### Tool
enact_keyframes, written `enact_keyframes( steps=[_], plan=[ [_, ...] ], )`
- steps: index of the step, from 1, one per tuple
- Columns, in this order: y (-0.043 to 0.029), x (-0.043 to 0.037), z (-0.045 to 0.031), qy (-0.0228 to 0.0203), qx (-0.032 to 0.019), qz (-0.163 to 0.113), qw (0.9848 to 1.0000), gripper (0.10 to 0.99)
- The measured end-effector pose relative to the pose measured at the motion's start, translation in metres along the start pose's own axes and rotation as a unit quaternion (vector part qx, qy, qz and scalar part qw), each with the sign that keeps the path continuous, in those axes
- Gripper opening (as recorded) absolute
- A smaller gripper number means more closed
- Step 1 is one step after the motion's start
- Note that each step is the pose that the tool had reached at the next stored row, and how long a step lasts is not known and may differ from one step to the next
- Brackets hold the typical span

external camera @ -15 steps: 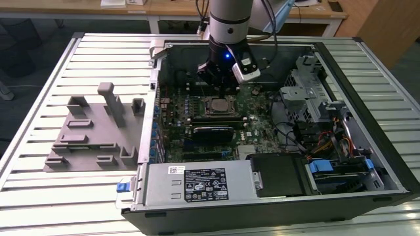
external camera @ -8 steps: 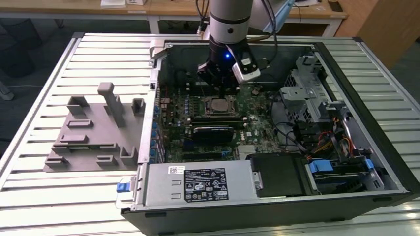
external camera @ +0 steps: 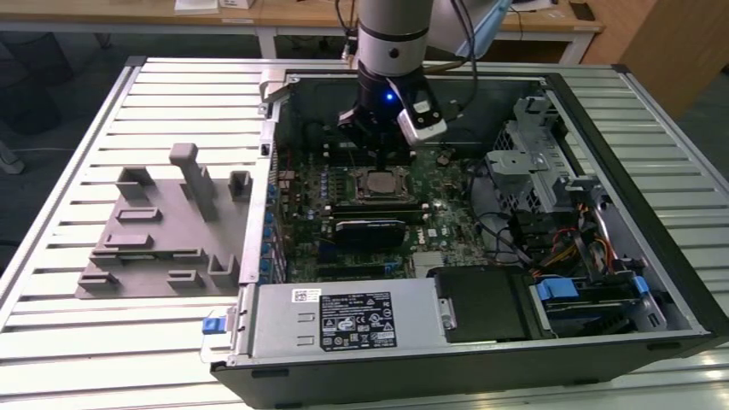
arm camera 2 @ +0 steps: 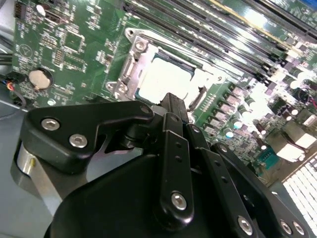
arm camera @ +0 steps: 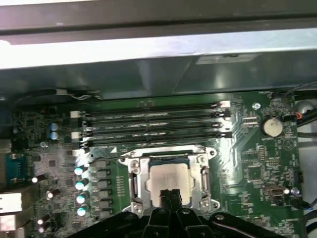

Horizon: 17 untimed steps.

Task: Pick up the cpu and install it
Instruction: 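Install the first cpu locking lever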

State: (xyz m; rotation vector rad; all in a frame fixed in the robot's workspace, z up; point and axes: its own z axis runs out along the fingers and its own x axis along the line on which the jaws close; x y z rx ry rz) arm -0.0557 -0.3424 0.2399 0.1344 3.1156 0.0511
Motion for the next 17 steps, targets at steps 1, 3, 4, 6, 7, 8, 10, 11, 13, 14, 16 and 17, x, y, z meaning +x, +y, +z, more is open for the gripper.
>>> enact_keyframes(
  steps=[1, 3, 4, 6, 7, 8, 10, 11, 13, 14, 16, 17],
  plan=[
    [-0.0002, 0.0027, -0.0001, 0.0, -0.0002, 0.0, 1.0, 0.106],
    [-0.0007, 0.0087, -0.0002, 0.0, -0.0005, 0.0, 1.0, 0.106],
    [-0.001, 0.0117, -0.0003, -0.0001, -0.0007, 0.0, 1.0, 0.106],
    [-0.0016, 0.0188, -0.0004, -0.0002, -0.0011, 0.0, 1.0, 0.106],
    [-0.0019, 0.0226, -0.0005, -0.0002, -0.0014, 0.0, 1.0, 0.106],
    [-0.0023, 0.0264, -0.0006, -0.0003, -0.0017, 0.0, 1.0, 0.106],
    [-0.0029, 0.034, -0.0008, -0.0005, -0.0024, 0.0, 1.0, 0.106],
    [-0.0032, 0.0376, -0.0009, -0.0005, -0.003, 0.0, 1.0, 0.106],
    [-0.0038, 0.0439, -0.001, -0.0004, -0.0058, 0.0, 1.0, 0.106],
    [-0.004, 0.0466, -0.0011, -0.0002, -0.0092, 0.0, 1.0, 0.106],
    [-0.0043, 0.0499, -0.0012, 0.0005, -0.0203, 0.0, 0.9998, 0.106],
    [-0.0044, 0.0517, -0.0013, 0.0007, -0.0259, 0.001, 0.9997, 0.106]
  ],
)
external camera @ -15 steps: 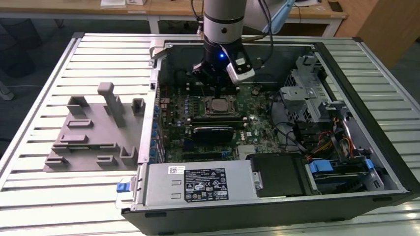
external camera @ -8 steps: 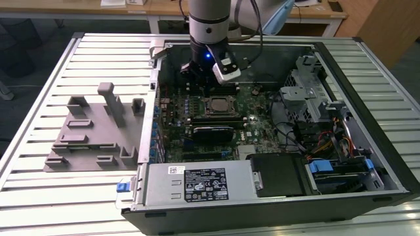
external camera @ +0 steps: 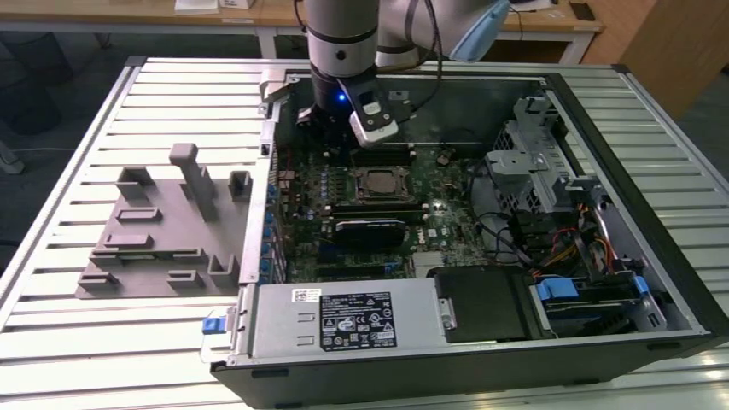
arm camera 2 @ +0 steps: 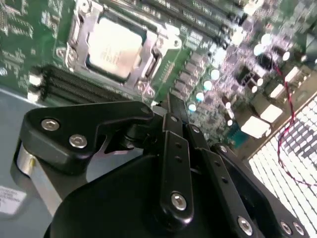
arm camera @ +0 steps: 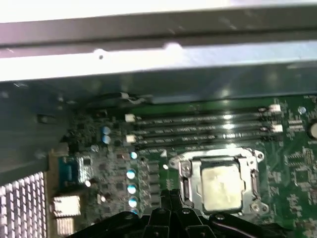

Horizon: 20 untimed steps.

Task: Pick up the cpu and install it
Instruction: 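Install the first cpu locking lever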

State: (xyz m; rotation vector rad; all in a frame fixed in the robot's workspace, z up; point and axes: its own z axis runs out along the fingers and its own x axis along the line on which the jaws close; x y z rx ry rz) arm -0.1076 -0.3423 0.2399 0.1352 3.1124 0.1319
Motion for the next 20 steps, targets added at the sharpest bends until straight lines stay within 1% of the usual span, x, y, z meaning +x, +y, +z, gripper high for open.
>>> enact_keyframes(
  steps=[3, 8, 10, 11, 14, 16, 17, 19, 20],
  plan=[
    [-0.0004, 0.0053, -0.0005, -0.0007, -0.0148, 0.0, 0.9999, 0.106],
    [-0.0009, 0.0108, -0.0012, -0.0004, -0.0444, 0.001, 0.999, 0.106],
    [-0.0009, 0.0121, -0.0017, -0.0003, -0.0543, 0.001, 0.9985, 0.106],
    [-0.0009, 0.0124, -0.0026, -0.0006, -0.0574, 0.001, 0.9983, 0.106],
    [-0.0006, 0.0124, -0.0059, -0.0014, -0.0639, 0.001, 0.998, 0.106],
    [-0.0004, 0.0123, -0.0079, -0.0018, -0.0692, 0.001, 0.9976, 0.106],
    [-0.0004, 0.0123, -0.0086, -0.0019, -0.0723, 0.001, 0.9974, 0.106],
    [-0.0003, 0.0123, -0.0097, -0.0019, -0.0807, 0.001, 0.9967, 0.106],
    [-0.0002, 0.0123, -0.0102, -0.002, -0.0841, 0.001, 0.9965, 0.106]
  ],
)
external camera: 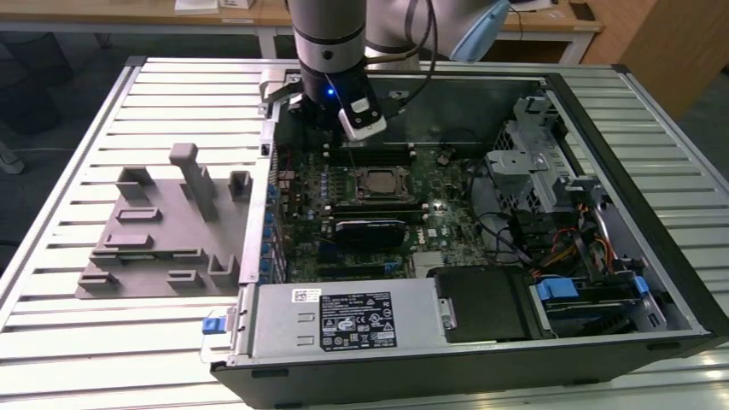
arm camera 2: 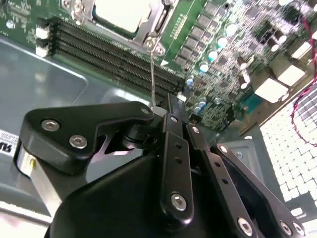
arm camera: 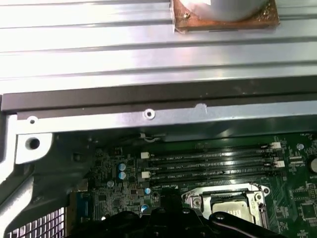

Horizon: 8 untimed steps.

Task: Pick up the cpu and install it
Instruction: 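Install the first cpu locking lever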

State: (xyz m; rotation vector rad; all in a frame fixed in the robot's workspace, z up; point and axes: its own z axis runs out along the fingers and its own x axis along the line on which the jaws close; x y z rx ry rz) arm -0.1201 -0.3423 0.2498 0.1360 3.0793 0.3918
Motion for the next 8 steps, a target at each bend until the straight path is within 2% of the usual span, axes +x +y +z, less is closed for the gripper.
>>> enact_keyframes(
  steps=[2, 6, 8],
  plan=[
    [0.0001, 0.0, -0.0002, -0.0001, -0.0035, 0.0, 1.0, 0.106],
    [0.0001, -0.0008, -0.0002, -0.0001, -0.0036, 0.0, 1.0, 0.106],
    [0.0005, -0.0056, 0.0, 0.0013, -0.0034, 0.0, 1.0, 0.106]
  ],
)
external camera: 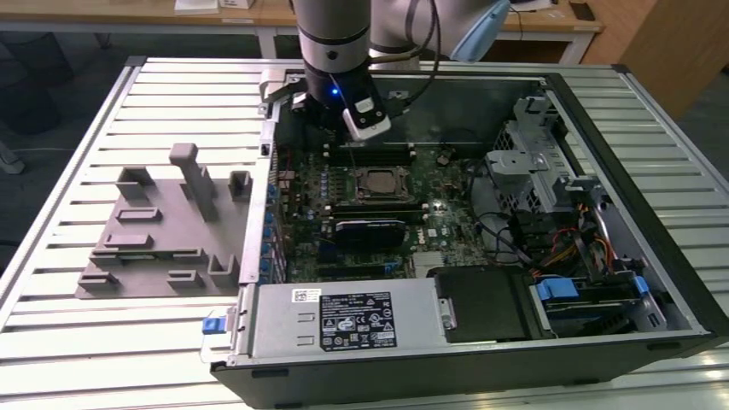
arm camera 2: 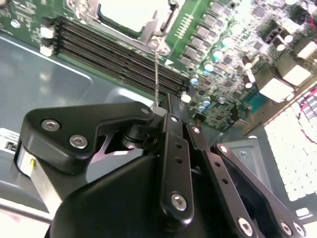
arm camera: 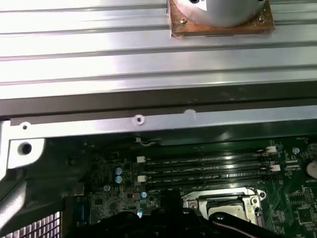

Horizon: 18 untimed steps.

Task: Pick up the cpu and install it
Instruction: 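Install the first cpu locking lever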

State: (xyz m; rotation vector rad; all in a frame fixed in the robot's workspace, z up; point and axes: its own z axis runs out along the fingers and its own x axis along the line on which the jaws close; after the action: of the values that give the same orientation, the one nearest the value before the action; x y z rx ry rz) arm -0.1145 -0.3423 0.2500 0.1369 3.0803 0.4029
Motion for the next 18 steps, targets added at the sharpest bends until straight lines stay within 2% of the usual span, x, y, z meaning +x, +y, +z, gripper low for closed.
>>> enact_keyframes(
  steps=[1, 4, 10, 17, 18],
  plan=[
    [0.0002, -0.0028, 0.0001, 0.0008, 0.0001, 0.0, 1.0, 0.106],
    [0.0015, -0.0185, 0.0008, 0.0052, 0.0005, 0.001, 1.0, 0.106],
    [0.003, -0.0356, 0.0015, 0.0094, 0.0013, 0.002, 1.0, 0.106],
    [0.0031, -0.038, 0.0017, 0.0096, 0.0018, 0.003, 0.9999, 0.106],
    [0.003, -0.038, 0.0019, 0.0086, 0.0026, 0.005, 0.9999, 0.106]
  ],
)
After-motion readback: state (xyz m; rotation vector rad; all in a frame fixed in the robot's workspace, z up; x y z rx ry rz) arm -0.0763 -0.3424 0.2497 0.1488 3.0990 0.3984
